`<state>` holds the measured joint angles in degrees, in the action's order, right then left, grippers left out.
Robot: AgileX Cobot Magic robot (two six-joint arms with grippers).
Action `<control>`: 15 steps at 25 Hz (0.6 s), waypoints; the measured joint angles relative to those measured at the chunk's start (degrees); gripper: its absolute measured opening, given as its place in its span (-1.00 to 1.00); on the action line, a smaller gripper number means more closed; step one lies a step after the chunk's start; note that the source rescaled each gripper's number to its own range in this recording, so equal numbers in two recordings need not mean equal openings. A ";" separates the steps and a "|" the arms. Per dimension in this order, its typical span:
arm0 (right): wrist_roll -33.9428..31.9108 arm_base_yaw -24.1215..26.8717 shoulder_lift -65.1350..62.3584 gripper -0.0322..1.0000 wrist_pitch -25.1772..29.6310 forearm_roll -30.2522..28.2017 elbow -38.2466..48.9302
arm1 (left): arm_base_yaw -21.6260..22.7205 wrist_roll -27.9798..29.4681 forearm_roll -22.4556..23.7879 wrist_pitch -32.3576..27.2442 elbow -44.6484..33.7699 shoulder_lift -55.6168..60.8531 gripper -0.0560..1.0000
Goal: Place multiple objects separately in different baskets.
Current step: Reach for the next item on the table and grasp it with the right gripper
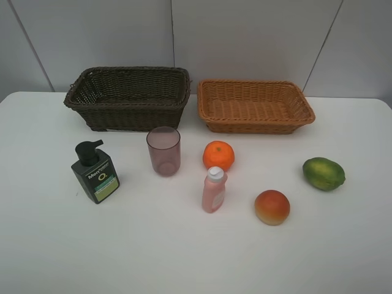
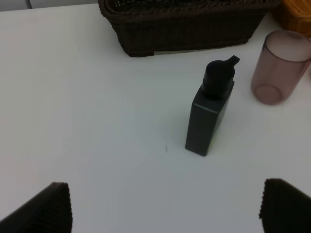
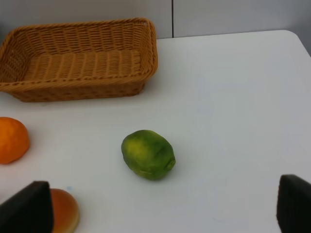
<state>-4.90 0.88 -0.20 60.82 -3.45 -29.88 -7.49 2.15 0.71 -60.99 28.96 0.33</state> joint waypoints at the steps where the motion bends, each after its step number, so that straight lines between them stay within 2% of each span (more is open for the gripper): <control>1: 0.00 0.00 0.00 1.00 0.00 0.00 0.00 | 0.00 0.00 0.00 0.00 0.00 0.00 1.00; 15: 0.00 0.00 0.00 1.00 0.00 0.06 0.00 | 0.00 0.00 0.00 0.00 0.00 0.00 1.00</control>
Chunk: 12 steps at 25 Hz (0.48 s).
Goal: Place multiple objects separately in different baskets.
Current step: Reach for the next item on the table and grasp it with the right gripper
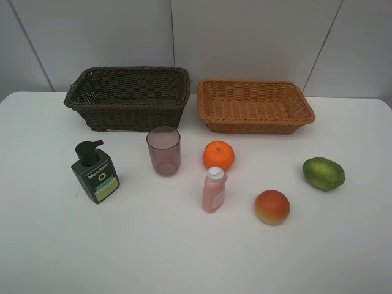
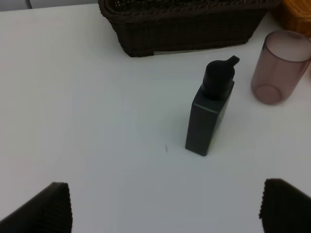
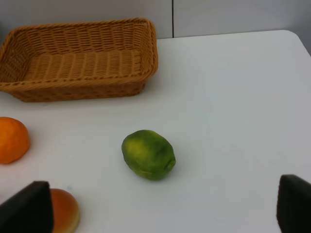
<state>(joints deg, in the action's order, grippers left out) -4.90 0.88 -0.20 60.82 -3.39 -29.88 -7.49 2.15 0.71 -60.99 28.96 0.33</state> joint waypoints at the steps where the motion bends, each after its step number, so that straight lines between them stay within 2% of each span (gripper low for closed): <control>1: 0.00 0.00 0.50 1.00 0.00 0.00 0.00 | 0.00 0.00 0.00 0.00 0.00 0.00 1.00; 7: 0.00 0.00 13.97 1.00 -0.29 0.34 -3.22 | 0.00 0.00 0.00 0.01 0.00 0.00 1.00; 12: 0.00 0.00 31.76 1.00 -5.27 3.39 -7.45 | 0.00 0.00 0.00 0.13 0.00 0.00 1.00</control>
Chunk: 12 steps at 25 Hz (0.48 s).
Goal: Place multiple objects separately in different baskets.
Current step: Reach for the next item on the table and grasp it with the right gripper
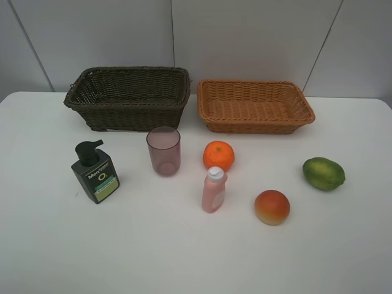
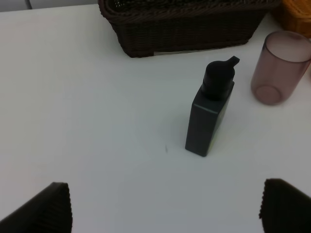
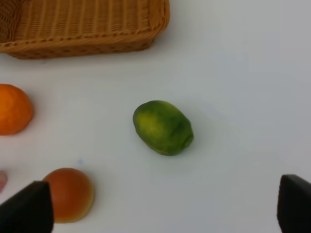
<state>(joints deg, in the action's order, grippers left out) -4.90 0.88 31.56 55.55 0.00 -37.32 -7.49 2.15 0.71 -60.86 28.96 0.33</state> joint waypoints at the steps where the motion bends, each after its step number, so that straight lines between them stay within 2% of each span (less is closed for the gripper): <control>1: 0.00 0.00 3.24 1.00 -0.62 1.20 -0.60 | 0.00 0.00 0.00 0.00 0.00 0.00 1.00; 6: 0.49 0.00 21.91 1.00 -1.32 3.94 -3.65 | 0.00 0.00 0.00 0.00 0.00 0.00 1.00; 12: 7.51 -1.73 41.69 1.00 -0.60 0.98 -14.65 | 0.00 0.00 0.00 0.05 0.00 0.00 1.00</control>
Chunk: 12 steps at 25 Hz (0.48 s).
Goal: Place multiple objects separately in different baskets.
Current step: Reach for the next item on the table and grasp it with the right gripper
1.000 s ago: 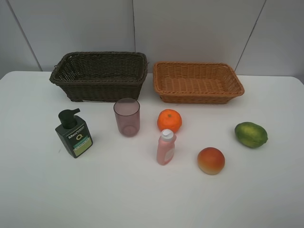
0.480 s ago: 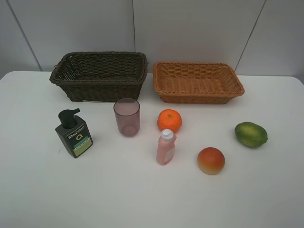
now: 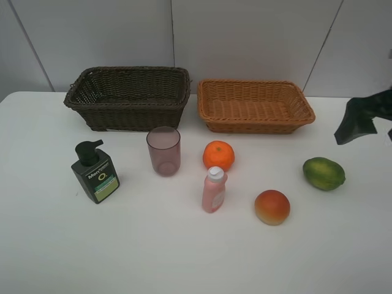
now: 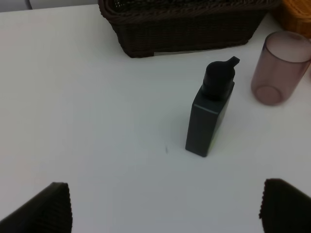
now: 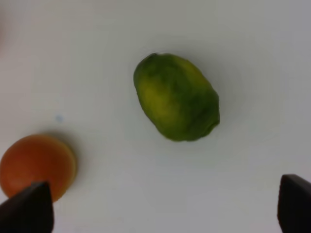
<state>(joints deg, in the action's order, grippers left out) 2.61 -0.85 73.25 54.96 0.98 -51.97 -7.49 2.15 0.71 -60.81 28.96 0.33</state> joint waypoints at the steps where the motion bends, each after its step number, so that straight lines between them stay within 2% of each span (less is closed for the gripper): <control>1: 0.85 -0.31 3.07 1.00 0.04 -0.10 -1.77 | 0.00 0.00 0.00 0.00 0.00 0.00 1.00; 5: 5.06 -0.40 12.65 1.00 -0.09 -0.44 -6.81 | 0.00 0.00 0.00 0.00 0.00 0.00 1.00; 12: 10.12 -0.40 18.89 1.00 -4.36 -0.98 -7.14 | 0.00 0.00 0.00 0.00 0.00 0.00 1.00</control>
<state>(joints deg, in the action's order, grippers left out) 12.73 -1.24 92.14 50.60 0.00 -59.11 -7.49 2.15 0.71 -60.81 28.96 0.33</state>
